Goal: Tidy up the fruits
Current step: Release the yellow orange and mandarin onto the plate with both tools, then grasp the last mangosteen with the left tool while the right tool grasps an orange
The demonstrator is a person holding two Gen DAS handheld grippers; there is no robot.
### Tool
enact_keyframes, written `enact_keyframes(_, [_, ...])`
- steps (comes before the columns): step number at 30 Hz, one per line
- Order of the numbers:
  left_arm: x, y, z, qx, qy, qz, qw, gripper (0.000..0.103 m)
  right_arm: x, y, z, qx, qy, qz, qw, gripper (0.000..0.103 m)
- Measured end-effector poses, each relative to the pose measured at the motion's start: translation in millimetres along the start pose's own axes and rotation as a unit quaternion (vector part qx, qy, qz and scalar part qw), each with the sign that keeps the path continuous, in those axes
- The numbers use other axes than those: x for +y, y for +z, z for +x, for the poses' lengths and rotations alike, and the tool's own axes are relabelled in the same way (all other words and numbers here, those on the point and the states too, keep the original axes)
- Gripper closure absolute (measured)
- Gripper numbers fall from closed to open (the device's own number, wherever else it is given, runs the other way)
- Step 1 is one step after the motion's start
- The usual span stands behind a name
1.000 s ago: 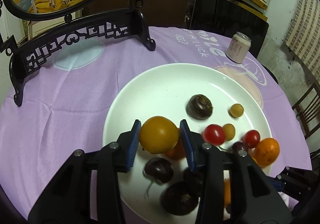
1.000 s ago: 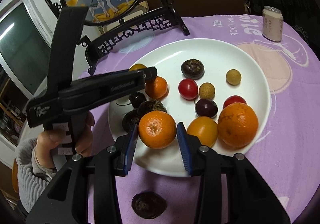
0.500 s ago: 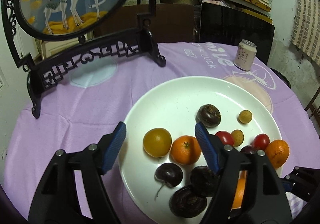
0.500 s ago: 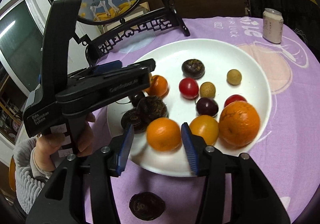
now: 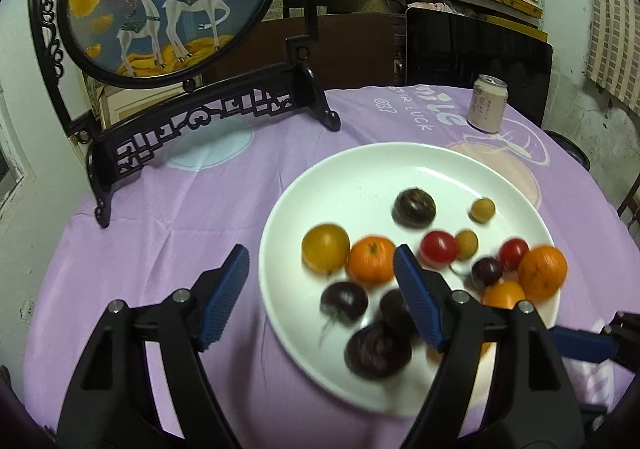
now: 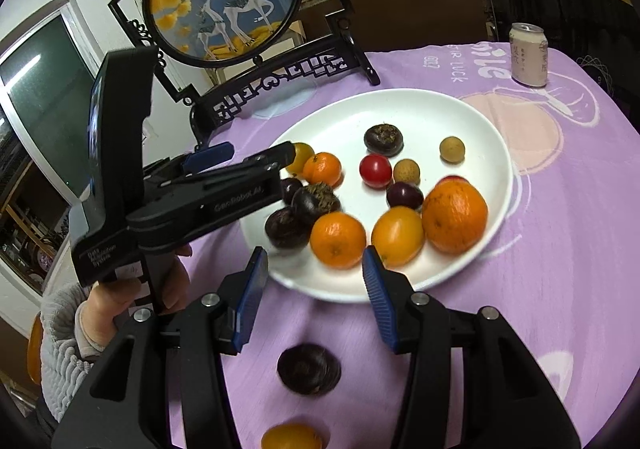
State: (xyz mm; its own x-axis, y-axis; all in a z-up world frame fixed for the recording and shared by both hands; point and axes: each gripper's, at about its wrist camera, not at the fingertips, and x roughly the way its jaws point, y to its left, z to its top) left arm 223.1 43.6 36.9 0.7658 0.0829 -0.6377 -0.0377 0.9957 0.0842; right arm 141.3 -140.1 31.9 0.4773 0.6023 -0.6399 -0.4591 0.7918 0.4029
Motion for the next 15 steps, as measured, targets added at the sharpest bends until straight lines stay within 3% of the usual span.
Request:
enact_keyframes(10, [13, -45, -44, 0.005, 0.001, -0.024, 0.9997, 0.014, -5, -39, -35, -0.019, 0.013, 0.027, 0.999, 0.053])
enact_keyframes(15, [12, -72, -66, 0.014, 0.003, -0.032, 0.9994, 0.006, -10, -64, -54, -0.027, 0.006, 0.043, 0.999, 0.042])
